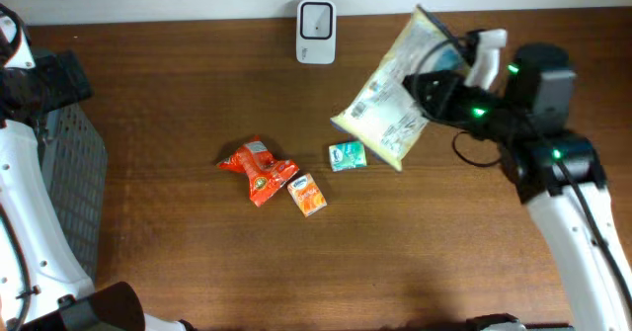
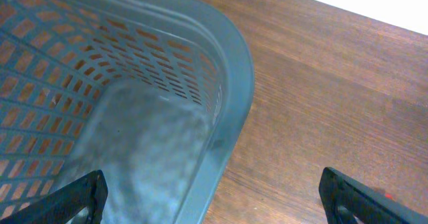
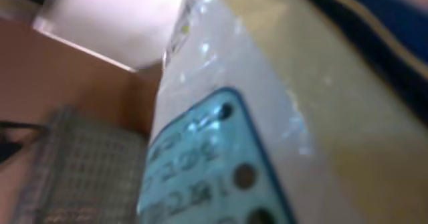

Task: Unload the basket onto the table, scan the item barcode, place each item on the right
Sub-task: 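Lift the cream bag and hold it over the barcode scanner, then move the cream bag right and release it on the table, then reach the right gripper to the green tissue pack and grasp it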

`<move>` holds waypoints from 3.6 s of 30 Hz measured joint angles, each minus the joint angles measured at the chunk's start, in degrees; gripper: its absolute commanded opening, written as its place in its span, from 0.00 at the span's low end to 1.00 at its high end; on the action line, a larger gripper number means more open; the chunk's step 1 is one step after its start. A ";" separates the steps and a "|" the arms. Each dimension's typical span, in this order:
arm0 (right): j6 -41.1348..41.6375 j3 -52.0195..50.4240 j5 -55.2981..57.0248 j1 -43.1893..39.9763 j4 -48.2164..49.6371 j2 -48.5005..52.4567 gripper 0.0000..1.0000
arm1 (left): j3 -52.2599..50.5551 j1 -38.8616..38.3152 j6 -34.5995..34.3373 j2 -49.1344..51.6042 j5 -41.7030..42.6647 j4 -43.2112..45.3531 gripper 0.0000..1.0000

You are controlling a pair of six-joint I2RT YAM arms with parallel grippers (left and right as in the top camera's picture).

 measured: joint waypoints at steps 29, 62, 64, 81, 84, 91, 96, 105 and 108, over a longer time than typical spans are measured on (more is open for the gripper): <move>-108.02 31.43 48.37 22.18 68.67 67.47 0.04 | 0.00 0.00 0.00 -0.17 0.00 0.07 0.99; -25.20 24.57 19.43 -18.49 -32.33 19.63 0.04 | 0.00 0.00 -0.02 -0.20 0.00 0.04 0.99; -24.00 18.84 13.33 -26.84 -28.02 25.55 0.04 | 0.00 0.00 0.00 -0.20 0.00 0.07 0.99; -25.31 37.35 5.62 -33.64 -41.57 38.62 0.99 | 0.00 0.00 0.00 -0.20 0.00 0.07 0.99; -27.02 37.16 5.55 -25.57 -42.73 38.51 1.00 | 0.00 0.00 0.00 -0.20 -0.02 0.04 0.99; -44.72 34.18 6.54 1.64 -42.45 41.20 0.79 | 0.00 0.00 0.00 -0.20 0.00 0.04 0.99; -47.43 29.35 10.38 14.29 -42.56 44.44 0.73 | 0.00 0.00 0.00 -0.20 0.00 0.04 0.99; -48.15 11.39 11.47 23.96 -28.72 45.81 0.73 | 0.00 0.00 0.00 -0.20 0.00 0.02 0.99; -48.17 10.95 11.78 23.45 -23.93 45.94 0.74 | 0.00 0.00 -0.02 -0.20 0.00 0.07 0.99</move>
